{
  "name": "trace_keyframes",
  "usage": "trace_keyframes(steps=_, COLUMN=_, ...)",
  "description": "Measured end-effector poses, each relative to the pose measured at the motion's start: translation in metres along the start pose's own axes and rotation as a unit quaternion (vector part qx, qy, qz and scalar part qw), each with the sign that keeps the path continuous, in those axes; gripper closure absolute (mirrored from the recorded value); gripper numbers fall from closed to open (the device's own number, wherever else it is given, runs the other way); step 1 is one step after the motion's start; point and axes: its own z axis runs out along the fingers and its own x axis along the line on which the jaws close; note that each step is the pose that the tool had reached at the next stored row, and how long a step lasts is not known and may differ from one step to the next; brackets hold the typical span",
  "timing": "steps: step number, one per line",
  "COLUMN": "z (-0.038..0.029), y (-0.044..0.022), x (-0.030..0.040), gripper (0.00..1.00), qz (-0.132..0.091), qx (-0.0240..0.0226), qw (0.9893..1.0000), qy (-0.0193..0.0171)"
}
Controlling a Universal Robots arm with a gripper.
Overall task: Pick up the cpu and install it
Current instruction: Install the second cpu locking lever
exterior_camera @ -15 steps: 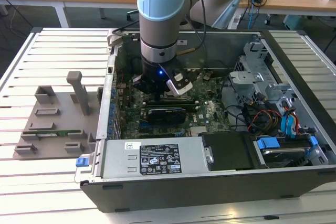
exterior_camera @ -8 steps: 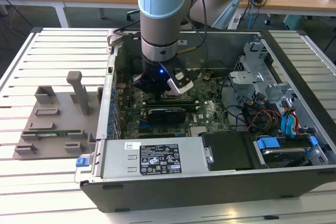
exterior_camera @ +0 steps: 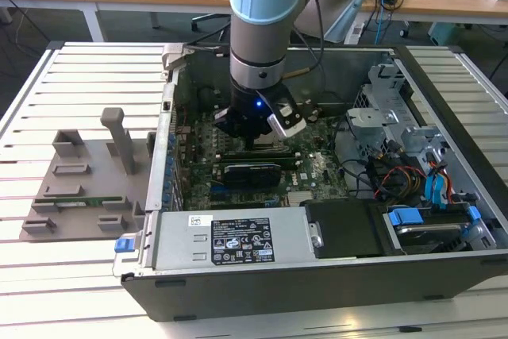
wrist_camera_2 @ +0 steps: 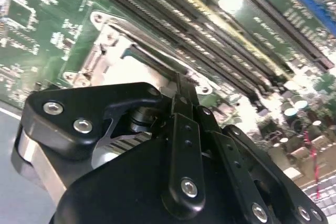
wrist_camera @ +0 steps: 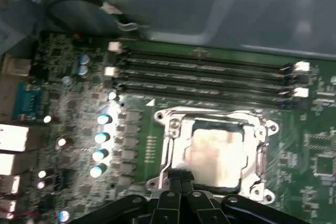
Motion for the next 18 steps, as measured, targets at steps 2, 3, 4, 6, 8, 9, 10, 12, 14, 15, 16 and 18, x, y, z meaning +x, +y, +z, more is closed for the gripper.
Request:
trace_keyframes(steps=2, z=0.0005, y=0.0044, x=-0.0064, gripper=0.89, qz=0.000, qx=0.0003, qw=1.0000, qy=0.0011)
trace_keyframes(steps=3, z=0.0007, y=0.0055, x=-0.0076, gripper=0.89, qz=0.000, qx=0.0006, qw=1.0000, qy=0.0013)
trace_keyframes(steps=4, z=0.0007, y=0.0062, x=-0.0087, gripper=0.89, qz=0.000, qx=0.0009, qw=1.0000, qy=0.0015)
trace_keyframes(steps=6, z=0.0009, y=0.0082, x=-0.0118, gripper=0.89, qz=0.000, qx=0.0012, qw=1.0000, qy=0.0020)
trace_keyframes(steps=8, z=0.0012, y=0.0109, x=-0.0151, gripper=0.89, qz=0.000, qx=0.0017, qw=1.0000, qy=0.0023)
trace_keyframes(steps=9, z=0.0012, y=0.0116, x=-0.0156, gripper=0.89, qz=0.000, qx=0.0018, qw=1.0000, qy=0.0023)
trace_keyframes(steps=10, z=0.0010, y=0.0122, x=-0.0161, gripper=0.89, qz=0.000, qx=0.0019, qw=1.0000, qy=0.0023)
trace_keyframes(steps=12, z=-0.0021, y=0.0144, x=-0.0174, gripper=0.89, qz=0.000, qx=0.0033, qw=1.0000, qy=0.0025)
trace_keyframes(steps=14, z=-0.0080, y=0.0168, x=-0.0180, gripper=0.89, qz=0.000, qx=0.0042, qw=1.0000, qy=0.0026)
trace_keyframes(steps=15, z=-0.0124, y=0.0180, x=-0.0181, gripper=0.89, qz=0.000, qx=0.0045, qw=1.0000, qy=0.0026)
trace_keyframes(steps=16, z=-0.0172, y=0.0189, x=-0.0182, gripper=0.89, qz=0.000, qx=0.0049, qw=1.0000, qy=0.0027)
trace_keyframes(steps=18, z=-0.0219, y=0.0198, x=-0.0182, gripper=0.89, qz=0.000, qx=0.0052, qw=1.0000, qy=0.0027)
